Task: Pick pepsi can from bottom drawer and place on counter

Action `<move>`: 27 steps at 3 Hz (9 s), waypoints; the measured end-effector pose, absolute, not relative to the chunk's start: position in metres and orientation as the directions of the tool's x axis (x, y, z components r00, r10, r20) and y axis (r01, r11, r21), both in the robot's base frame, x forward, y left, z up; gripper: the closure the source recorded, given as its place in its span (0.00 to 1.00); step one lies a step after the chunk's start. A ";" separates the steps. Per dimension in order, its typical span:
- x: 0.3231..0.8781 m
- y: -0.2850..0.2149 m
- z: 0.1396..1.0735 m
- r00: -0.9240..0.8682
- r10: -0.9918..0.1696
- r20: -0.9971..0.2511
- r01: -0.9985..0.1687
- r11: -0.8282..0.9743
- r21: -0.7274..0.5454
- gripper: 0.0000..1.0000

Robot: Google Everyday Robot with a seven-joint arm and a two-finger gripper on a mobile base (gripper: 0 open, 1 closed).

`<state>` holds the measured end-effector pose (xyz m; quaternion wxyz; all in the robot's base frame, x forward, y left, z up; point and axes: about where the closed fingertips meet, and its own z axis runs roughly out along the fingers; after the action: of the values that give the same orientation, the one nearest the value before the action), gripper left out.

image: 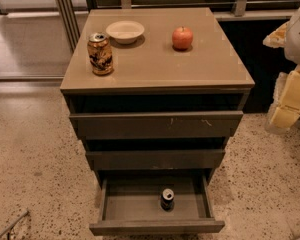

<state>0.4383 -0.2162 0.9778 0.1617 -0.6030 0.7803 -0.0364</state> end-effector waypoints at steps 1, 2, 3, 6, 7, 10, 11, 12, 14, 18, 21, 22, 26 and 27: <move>0.438 -0.216 0.978 -0.220 -0.953 -0.208 -0.929 0.270 -0.252 0.00; 0.440 -0.212 0.970 -0.216 -0.952 -0.218 -0.924 0.271 -0.269 0.19; 0.445 -0.208 0.929 -0.215 -0.946 -0.242 -0.924 0.278 -0.263 0.42; 0.456 -0.204 0.855 -0.237 -0.934 -0.268 -0.927 0.300 -0.227 1.00; 0.456 -0.205 0.853 -0.241 -0.933 -0.268 -0.926 0.303 -0.225 1.00; 0.438 -0.222 0.602 -0.323 -0.847 -0.423 -0.924 0.379 -0.053 1.00; 0.458 -0.225 0.539 -0.353 -0.774 -0.526 -0.903 0.430 -0.025 1.00; 0.464 -0.223 0.475 -0.385 -0.706 -0.595 -0.895 0.443 0.052 1.00; 0.450 -0.211 0.437 -0.417 -0.680 -0.602 -0.891 0.437 0.123 1.00; 0.504 -0.203 0.289 -0.171 -0.641 -0.748 -0.959 0.282 -0.023 1.00; 0.547 -0.198 0.245 -0.025 -0.716 -0.698 -0.975 0.173 -0.142 0.52; 0.561 -0.192 0.229 -0.009 -0.716 -0.698 -0.978 0.153 -0.144 0.29; 0.582 -0.147 0.192 0.018 -0.641 -0.767 -0.987 0.113 -0.118 0.17; 0.584 -0.130 0.188 0.027 -0.613 -0.790 -0.990 0.094 -0.107 0.17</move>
Offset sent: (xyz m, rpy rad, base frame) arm 0.0045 0.0077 -0.0230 0.0125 -0.0308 0.0004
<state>0.5842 -0.1298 0.1878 0.3594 -0.6198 0.6465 0.2620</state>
